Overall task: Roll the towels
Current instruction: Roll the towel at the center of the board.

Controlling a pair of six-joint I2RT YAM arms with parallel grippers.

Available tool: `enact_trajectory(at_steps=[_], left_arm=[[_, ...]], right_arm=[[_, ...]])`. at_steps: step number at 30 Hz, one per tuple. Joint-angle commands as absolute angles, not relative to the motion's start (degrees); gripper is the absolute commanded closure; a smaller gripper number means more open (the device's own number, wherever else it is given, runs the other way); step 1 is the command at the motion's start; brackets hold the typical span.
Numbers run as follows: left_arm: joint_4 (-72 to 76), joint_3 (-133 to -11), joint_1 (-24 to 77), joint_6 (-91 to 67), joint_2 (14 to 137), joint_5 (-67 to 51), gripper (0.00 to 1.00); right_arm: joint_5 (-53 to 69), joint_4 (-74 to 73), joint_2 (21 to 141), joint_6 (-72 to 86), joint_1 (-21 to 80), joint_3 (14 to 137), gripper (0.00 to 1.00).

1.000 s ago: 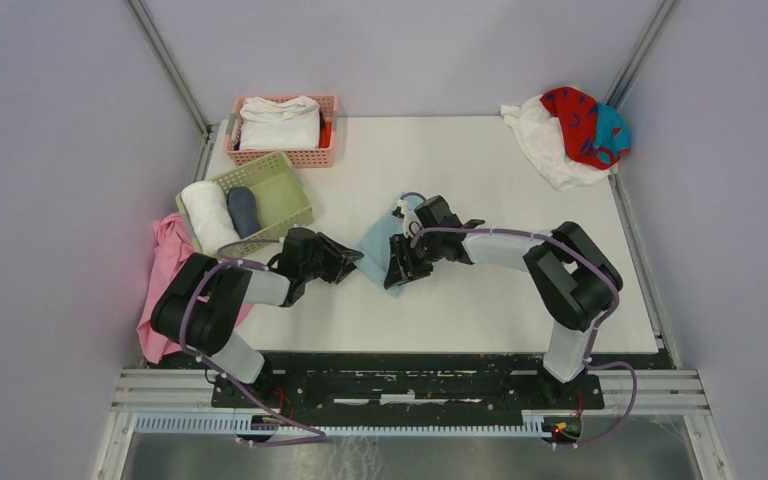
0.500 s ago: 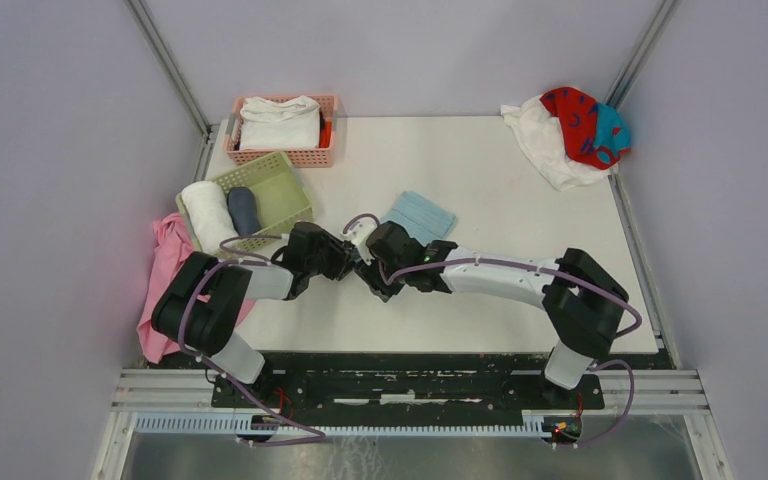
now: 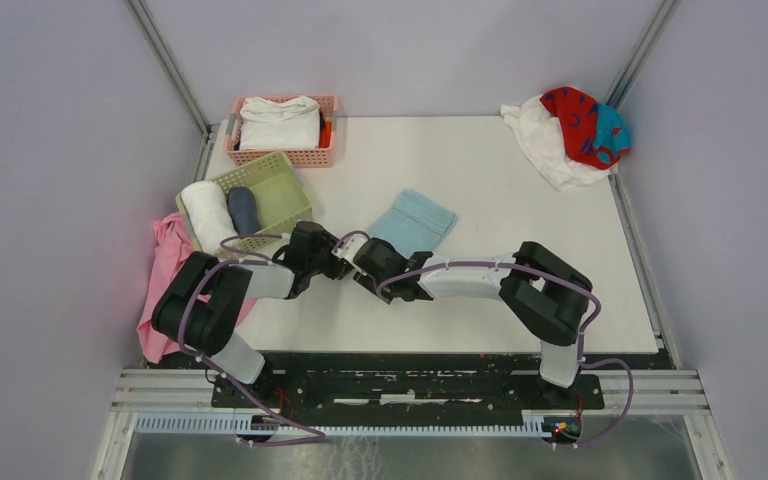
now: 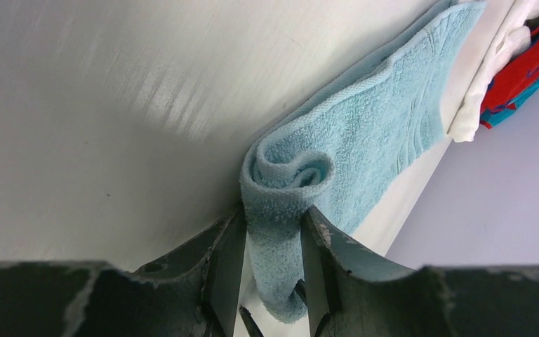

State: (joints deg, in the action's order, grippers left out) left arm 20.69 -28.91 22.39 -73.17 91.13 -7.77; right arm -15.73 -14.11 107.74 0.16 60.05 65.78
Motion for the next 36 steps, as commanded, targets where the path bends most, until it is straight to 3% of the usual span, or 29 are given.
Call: enact_trajectory(at_steps=[1, 8, 14, 20, 26, 33, 36], left_arm=[[7.3, -27.2, 22.7, -70.4, 94.5, -1.5, 0.57], [5.8, -27.8, 22.7, -70.0, 93.8, -0.2, 0.57], [1.8, -28.0, 22.6, -69.1, 88.6, 1.5, 0.48], [-5.7, -28.2, 22.6, -67.8, 74.3, 5.9, 0.31], [-13.0, -29.7, 22.5, -66.1, 63.8, 6.9, 0.24], [-10.0, -27.8, 22.5, -69.4, 62.5, -0.5, 0.23], [-8.2, -28.7, 22.5, -69.5, 64.8, -2.0, 0.23]], right_arm=[[-18.2, -13.8, 110.5, -0.6, 60.3, 66.6, 0.49], [-18.1, -16.4, 113.7, 0.6, 60.1, 65.6, 0.66], [-3.9, -18.5, 112.1, 1.0, 59.0, 66.3, 0.99], [22.7, -15.5, 108.1, 6.9, 52.5, 65.5, 1.0], [46.6, 5.5, 108.5, 24.1, 42.9, 59.3, 1.0], [57.9, 35.0, 117.4, 51.2, 34.9, 53.3, 0.99], [58.4, 38.8, 121.2, 57.3, 32.7, 52.3, 0.98]])
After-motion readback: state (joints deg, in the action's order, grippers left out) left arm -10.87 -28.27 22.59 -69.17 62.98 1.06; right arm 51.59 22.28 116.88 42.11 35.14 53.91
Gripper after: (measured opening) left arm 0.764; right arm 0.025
